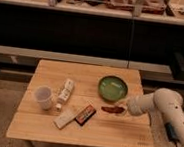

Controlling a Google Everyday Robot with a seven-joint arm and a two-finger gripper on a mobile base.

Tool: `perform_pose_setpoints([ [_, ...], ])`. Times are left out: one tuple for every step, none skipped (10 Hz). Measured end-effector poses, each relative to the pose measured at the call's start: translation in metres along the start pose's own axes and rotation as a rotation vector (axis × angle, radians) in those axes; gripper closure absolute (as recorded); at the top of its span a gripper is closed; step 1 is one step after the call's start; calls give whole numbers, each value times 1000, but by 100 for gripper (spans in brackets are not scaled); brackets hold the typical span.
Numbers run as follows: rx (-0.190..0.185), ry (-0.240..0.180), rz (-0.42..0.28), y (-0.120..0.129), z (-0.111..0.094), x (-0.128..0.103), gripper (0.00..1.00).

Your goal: Place the pepper in the ceramic bowl

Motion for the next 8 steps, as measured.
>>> perform_pose_setpoints([
  [71, -11, -17, -34, 2, -6, 72],
  [124, 2, -31, -60, 7, -4, 72],
  [154, 20, -34, -77, 12, 1, 72],
  [191, 57, -30, -103, 27, 13, 69],
  [217, 90, -19, -124, 38, 26, 60],
  [230, 122, -4, -136, 45, 39, 50],
  [235, 158, 9, -145, 51, 52, 41],
  [231, 196, 19, -150, 56, 65, 30],
])
